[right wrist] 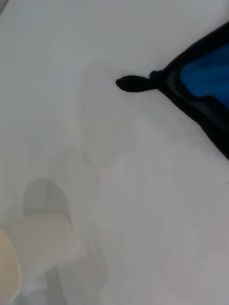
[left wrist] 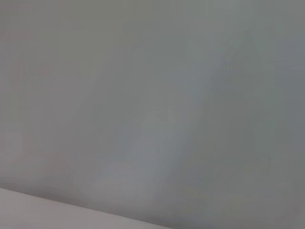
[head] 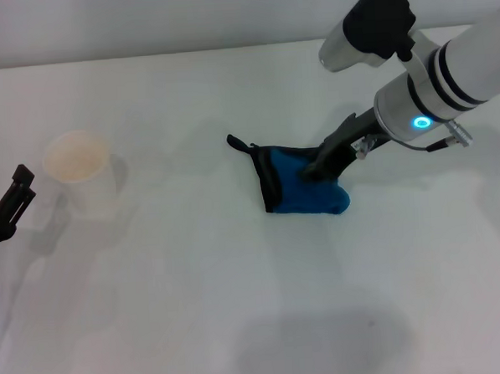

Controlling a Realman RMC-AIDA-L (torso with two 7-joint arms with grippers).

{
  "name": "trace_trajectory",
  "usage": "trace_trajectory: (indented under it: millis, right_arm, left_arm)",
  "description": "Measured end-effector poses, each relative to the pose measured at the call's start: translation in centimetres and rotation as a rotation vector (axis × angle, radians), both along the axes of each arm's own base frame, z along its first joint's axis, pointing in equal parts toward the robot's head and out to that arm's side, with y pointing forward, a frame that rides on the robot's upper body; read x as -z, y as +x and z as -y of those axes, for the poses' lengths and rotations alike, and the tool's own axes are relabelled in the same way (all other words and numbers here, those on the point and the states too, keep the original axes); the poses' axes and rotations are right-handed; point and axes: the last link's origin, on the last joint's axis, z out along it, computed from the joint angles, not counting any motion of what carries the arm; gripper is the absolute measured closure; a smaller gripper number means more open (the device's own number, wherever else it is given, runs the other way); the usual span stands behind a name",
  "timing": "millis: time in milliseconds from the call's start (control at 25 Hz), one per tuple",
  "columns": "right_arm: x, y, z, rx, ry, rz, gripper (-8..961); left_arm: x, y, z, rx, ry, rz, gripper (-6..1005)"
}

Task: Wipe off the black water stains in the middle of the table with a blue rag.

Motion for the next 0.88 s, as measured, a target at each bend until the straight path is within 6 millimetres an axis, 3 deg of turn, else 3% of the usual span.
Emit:
trace_trajectory:
  millis: [40,240,440,560,720,880]
  right_arm:
    - [-0.1,-0.1,0.0,-0.005,0.006,-0.003,873]
    - [-2.3,-0.3,-0.7,-0.022,0.141,-0.081,580]
    - [-5.4,0.9,-0.9,-0.016,0.330,-0.372,338]
    - [-7.7,3.3,-0.3,0.021,0.499,-0.638,194]
    - [-9.8,8.3,1.9,0.060,0.803,-0.911,121]
    - [-10.0,12.3,5.3,-0.067,1.117,-0.848,86]
  left_arm:
    - [0.0,0.0,0.0,0.000,0.000,0.000,111]
    - [0.0,-0.1,0.2,-0.003,0.002,0.001,111]
    - [-0.2,0.1,0.1,0.011,0.011,0.007,111]
    - [-0.2,0.2,0.0,0.013,0.016,0.009,111]
    - [-0.7,0.0,-0.2,-0.033,0.062,0.064,114]
    - [-0.8,-0.2,-0.6,-0.101,0.108,0.157,116]
